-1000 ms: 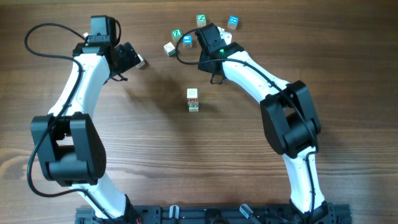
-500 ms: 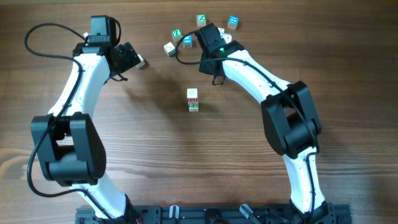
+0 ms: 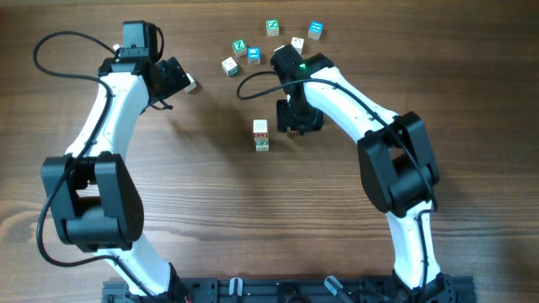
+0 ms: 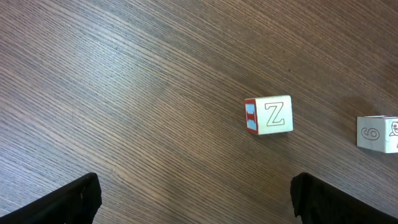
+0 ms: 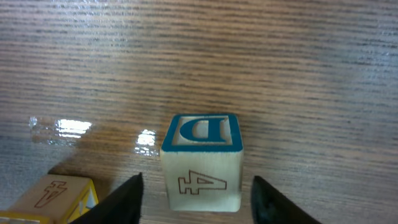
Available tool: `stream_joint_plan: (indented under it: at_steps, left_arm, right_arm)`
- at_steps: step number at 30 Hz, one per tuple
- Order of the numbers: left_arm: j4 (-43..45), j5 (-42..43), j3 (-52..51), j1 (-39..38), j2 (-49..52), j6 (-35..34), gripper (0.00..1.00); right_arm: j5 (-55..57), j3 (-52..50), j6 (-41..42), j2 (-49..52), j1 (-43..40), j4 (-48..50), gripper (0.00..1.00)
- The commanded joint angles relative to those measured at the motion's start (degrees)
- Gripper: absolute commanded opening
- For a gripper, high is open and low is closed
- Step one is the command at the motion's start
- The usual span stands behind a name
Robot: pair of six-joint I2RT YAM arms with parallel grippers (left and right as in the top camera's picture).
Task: Form a tower
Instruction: 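Close the right gripper on the blue D block and lift it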
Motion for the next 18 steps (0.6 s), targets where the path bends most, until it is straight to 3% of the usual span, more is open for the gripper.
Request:
stream_joint_plan:
  at_steps: [1,18]
  left_arm:
    - [0.0,-0.4,-0.4,0.0,0.7,0.3,1.0]
    - [0.0,-0.4,-0.3,0.0,0.7,0.3,1.0]
  right_arm:
    - [0.0,-0.4,-1.0,0.3,-2.0,0.2,0.5]
    - [5.3,-0.4,-4.0,0.3,-6.7,2.9,0.49]
